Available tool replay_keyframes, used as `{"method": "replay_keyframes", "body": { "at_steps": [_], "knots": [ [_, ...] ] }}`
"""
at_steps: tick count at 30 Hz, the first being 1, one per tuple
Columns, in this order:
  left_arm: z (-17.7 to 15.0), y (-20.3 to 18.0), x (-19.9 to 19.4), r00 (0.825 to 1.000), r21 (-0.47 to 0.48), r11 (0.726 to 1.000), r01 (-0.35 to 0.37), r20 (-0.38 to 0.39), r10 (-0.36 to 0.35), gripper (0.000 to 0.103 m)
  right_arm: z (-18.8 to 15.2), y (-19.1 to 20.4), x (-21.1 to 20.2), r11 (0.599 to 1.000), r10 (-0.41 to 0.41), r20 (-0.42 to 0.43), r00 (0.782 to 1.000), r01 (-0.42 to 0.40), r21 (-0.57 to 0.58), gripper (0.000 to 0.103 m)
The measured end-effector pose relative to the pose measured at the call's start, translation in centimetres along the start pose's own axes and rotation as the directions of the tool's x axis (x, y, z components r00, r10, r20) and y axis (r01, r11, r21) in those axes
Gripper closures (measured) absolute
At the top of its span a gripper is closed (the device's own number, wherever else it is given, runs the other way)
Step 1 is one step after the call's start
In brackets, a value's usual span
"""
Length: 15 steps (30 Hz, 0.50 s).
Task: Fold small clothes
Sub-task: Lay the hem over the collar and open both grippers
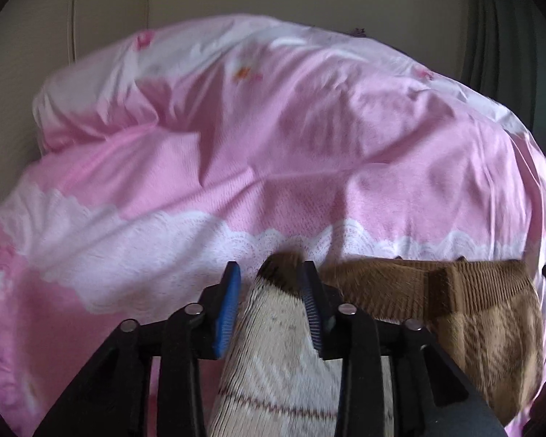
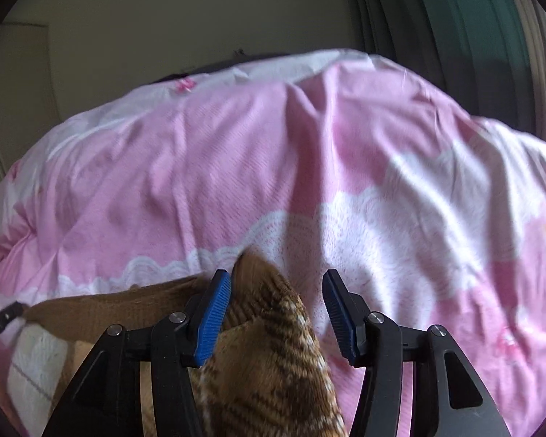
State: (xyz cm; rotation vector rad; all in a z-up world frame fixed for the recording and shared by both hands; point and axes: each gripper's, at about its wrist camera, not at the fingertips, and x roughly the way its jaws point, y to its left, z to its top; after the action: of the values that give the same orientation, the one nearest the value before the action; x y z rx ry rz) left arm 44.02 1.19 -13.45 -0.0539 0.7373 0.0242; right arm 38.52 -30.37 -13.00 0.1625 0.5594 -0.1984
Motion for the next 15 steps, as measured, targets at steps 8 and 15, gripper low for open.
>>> {"method": "replay_keyframes", "body": {
  "at_steps": [8, 15],
  "knots": [
    [-2.9, -4.6, -1.1, 0.984, 0.153, 0.974, 0.169, -0.085, -0.158, 0.067, -2.1, 4.7, -1.1, 0.975, 0.132, -0.069, 0.989, -0.142, -0.172, 0.050],
    [-4.6, -5.7, 1.7, 0.975, 0.206, 0.960, 0.187, -0.154, -0.157, 0.066, -6.0, 7.2, 1.5, 0.940, 0.100, -0.197, 0.975, -0.158, -0.303, 0.050]
  ]
}}
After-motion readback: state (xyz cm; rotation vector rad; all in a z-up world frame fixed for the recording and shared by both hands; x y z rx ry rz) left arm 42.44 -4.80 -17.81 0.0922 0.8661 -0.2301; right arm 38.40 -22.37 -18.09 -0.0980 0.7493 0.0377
